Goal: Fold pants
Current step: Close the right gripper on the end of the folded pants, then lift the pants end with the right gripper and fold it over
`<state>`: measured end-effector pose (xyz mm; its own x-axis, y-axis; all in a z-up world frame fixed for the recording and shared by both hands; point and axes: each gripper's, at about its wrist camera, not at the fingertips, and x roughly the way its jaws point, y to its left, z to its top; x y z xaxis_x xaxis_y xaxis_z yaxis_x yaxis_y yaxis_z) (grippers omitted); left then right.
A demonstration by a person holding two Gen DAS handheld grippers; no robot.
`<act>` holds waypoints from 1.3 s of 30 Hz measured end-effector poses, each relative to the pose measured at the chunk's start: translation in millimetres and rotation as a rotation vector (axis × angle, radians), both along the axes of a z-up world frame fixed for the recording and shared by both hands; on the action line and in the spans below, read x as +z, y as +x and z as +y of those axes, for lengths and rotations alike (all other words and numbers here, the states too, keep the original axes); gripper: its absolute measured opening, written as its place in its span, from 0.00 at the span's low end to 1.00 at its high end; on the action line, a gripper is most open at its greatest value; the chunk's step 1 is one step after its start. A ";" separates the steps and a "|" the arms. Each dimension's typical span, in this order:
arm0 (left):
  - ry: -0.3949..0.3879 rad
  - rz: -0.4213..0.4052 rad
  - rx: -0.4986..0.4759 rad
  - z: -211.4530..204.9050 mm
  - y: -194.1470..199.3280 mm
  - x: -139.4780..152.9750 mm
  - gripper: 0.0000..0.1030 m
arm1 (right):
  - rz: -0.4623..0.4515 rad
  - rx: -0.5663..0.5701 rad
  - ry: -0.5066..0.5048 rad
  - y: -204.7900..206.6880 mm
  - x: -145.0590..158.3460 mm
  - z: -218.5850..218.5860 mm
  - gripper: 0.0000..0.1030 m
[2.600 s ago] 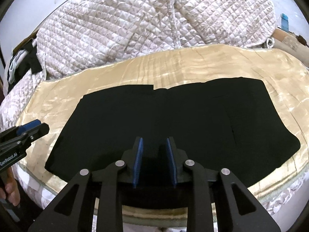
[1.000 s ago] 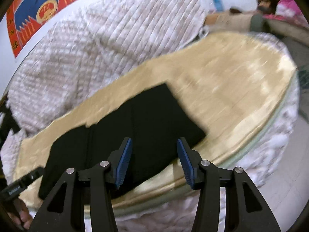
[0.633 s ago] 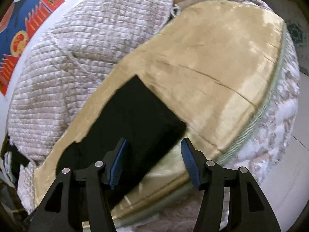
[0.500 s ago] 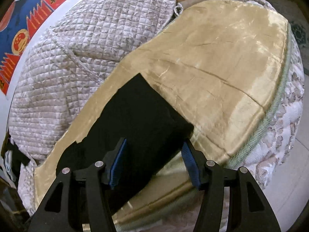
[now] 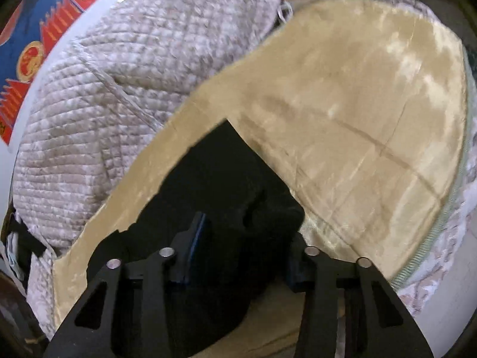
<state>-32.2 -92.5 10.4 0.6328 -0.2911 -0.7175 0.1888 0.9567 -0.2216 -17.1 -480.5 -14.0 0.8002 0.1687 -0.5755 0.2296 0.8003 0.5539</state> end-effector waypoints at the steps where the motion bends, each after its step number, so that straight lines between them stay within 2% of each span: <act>1: -0.001 0.000 0.000 -0.2 -0.1 0.0 0.45 | -0.001 -0.001 -0.003 1.0 0.8 -0.3 0.33; 2: 0.000 0.000 0.002 0.1 -0.3 0.1 0.45 | -0.006 0.002 -0.010 2.1 4.4 0.4 0.27; 7: 0.021 -0.007 0.022 3.4 -0.1 2.0 0.45 | -0.054 0.039 -0.029 -4.4 24.3 10.9 0.22; 17: 0.034 -0.030 0.113 39.9 -0.5 10.8 0.45 | -0.168 0.246 -0.038 -12.0 74.4 70.8 0.21; 23: 0.021 -0.029 0.174 65.0 1.0 13.1 0.45 | -0.190 0.431 -0.093 -6.9 92.4 137.1 0.21; 28: 0.015 -0.028 0.201 82.8 -1.5 12.5 0.45 | -0.174 0.592 -0.146 -4.0 82.4 198.5 0.21; 31: 0.011 -0.021 0.232 97.1 -1.5 10.9 0.45 | -0.137 0.690 -0.212 -3.9 63.1 236.2 0.21; 35: -0.002 -0.012 0.268 112.0 -2.9 9.1 0.45 | -0.060 0.749 -0.266 0.5 34.6 261.6 0.21; 37: -0.008 -0.016 0.273 115.4 -4.3 9.8 0.45 | -0.063 0.746 -0.282 -2.1 36.3 262.8 0.21; 39: -0.011 -0.022 0.273 116.7 -6.2 11.4 0.45 | -0.127 0.733 -0.297 -9.2 54.4 261.6 0.21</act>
<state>-38.4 24.2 21.8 0.7047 -0.1152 -0.7001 -0.0712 0.9702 -0.2314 -26.3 -218.9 40.3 0.6072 0.5312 -0.5909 -0.4623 0.8410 0.2809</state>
